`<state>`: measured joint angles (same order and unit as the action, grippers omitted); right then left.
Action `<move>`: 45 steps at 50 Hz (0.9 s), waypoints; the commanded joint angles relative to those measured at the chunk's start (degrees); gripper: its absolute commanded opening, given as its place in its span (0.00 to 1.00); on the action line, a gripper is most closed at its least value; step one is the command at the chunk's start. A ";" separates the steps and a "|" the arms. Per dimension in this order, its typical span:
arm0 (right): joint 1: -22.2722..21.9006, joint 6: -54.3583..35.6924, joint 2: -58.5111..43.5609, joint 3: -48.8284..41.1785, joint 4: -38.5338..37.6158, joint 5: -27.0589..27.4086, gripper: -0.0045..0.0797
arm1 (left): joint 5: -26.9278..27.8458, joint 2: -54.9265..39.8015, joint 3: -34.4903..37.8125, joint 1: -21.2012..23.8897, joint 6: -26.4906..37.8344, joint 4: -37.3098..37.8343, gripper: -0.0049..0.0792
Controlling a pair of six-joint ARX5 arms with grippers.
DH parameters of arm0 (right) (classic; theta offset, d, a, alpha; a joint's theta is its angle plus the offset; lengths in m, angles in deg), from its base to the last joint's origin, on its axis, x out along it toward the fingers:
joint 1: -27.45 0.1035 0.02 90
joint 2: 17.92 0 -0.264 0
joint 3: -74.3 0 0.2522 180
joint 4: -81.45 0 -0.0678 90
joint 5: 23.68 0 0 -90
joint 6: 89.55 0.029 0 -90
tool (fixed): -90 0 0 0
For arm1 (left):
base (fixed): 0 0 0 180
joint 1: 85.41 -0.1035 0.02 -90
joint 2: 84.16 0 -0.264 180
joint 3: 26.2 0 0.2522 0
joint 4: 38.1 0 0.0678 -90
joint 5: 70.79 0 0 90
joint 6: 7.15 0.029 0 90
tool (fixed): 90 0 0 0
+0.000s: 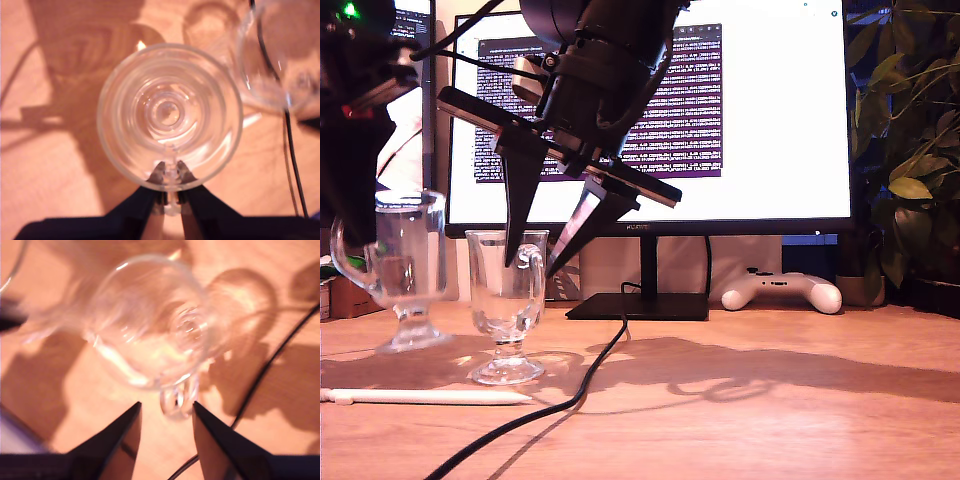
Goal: Pick the small glass cups in front of you with each of your hands, and place them behind the white pen
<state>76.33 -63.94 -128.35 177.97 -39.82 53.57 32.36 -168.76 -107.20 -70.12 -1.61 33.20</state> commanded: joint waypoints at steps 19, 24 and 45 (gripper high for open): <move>0.87 -2.12 2.73 8.39 5.60 -0.85 0.44 | -1.14 -2.97 0.61 0.50 0.48 -1.90 0.04; 0.87 -3.21 2.78 11.28 7.65 -0.83 0.44 | -1.20 -3.67 0.61 0.52 0.48 -2.03 0.04; 0.81 -4.50 2.78 13.73 9.79 -0.81 0.44 | -2.08 -3.96 0.61 0.52 0.46 -2.21 0.23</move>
<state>76.38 -68.20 -125.88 191.80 -29.81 52.93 30.06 -172.43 -107.20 -69.97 -1.61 31.12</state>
